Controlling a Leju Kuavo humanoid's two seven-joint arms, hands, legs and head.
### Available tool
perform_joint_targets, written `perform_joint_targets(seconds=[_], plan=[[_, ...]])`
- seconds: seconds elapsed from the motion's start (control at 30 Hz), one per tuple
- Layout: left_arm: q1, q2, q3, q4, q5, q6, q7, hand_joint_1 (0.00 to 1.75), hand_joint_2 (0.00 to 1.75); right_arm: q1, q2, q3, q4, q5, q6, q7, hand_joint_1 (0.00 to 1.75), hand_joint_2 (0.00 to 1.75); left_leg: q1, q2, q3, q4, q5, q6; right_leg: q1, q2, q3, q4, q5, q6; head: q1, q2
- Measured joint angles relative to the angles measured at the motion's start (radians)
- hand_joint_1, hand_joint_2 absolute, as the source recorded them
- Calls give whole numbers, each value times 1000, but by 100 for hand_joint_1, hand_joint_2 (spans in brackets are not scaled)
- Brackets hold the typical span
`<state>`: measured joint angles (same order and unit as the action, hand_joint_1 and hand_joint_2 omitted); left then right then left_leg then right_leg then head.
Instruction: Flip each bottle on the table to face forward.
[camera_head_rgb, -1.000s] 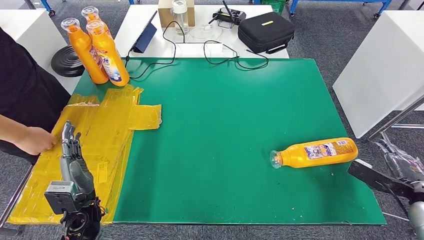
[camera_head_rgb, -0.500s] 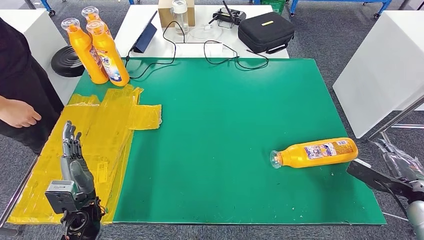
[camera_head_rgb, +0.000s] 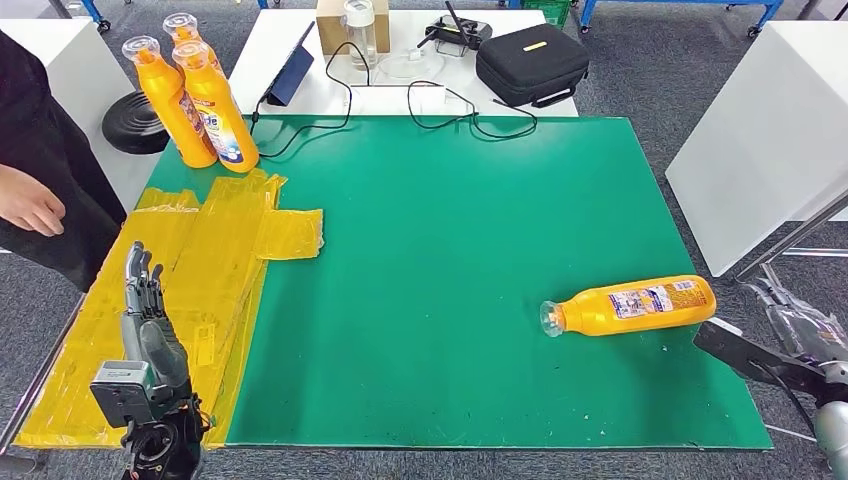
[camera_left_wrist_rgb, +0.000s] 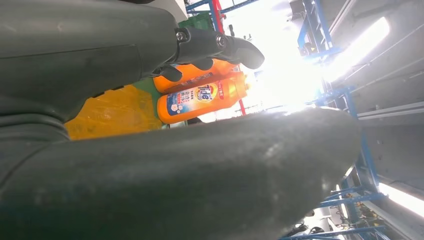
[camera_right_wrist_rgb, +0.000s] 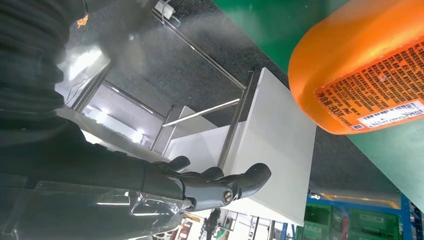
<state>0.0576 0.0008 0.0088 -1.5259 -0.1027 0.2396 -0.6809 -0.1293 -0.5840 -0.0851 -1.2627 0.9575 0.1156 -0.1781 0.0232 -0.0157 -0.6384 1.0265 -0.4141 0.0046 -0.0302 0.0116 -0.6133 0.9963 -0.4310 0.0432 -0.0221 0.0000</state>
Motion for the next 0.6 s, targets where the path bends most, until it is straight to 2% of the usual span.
perform_joint_targets(seconds=[0.6], plan=[[0,0,0,0,0,0,0,0,0,0,0,0,0,0,0,0,0,175,0,0,0,0,0,0,0,0,0,0,0,0,0,0]])
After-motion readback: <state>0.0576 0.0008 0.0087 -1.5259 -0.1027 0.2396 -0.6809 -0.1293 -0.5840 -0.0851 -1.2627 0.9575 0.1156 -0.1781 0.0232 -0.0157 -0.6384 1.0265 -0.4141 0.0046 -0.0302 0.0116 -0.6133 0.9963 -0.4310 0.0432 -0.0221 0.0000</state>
